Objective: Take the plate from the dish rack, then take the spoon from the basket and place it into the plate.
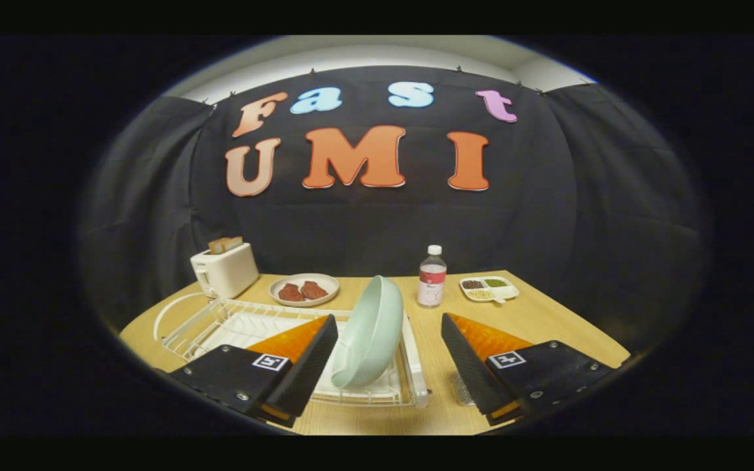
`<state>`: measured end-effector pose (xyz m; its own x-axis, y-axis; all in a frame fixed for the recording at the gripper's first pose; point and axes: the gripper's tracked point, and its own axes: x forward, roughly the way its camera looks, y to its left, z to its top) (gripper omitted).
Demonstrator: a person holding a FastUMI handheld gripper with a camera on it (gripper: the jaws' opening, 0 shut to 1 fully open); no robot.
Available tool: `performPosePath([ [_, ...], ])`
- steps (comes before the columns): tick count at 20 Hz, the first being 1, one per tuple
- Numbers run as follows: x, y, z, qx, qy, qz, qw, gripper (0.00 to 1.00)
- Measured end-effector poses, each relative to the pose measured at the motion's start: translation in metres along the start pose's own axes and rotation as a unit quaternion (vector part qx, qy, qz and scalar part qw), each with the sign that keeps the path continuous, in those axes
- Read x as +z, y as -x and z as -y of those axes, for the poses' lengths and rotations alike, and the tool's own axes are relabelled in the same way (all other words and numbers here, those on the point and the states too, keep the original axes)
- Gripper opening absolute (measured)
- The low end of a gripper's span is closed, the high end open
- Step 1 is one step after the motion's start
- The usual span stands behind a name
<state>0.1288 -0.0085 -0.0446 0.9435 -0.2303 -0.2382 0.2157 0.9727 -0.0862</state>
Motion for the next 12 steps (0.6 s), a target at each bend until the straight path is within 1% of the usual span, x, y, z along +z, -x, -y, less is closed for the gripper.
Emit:
performPosePath([
  [4,-0.012,-0.032,0.004,-0.037,-0.015,-0.047,0.998,0.85],
  [5,-0.016,-0.037,0.003,-0.038,-0.02,-0.061,0.997,0.81],
  [6,-0.018,-0.04,0.001,-0.04,-0.025,-0.072,0.996,0.73],
  [7,-0.019,-0.044,0.002,-0.044,-0.026,-0.08,0.995,0.69],
  [8,-0.019,-0.047,0.002,-0.046,-0.025,-0.085,0.995,0.62],
  [10,-0.023,-0.054,-0.002,-0.041,-0.031,-0.104,0.993,0.53],
  [11,-0.026,-0.056,-0.006,-0.037,-0.035,-0.115,0.992,0.51],
  [12,-0.03,-0.057,-0.005,-0.039,-0.037,-0.127,0.99,0.45],
])
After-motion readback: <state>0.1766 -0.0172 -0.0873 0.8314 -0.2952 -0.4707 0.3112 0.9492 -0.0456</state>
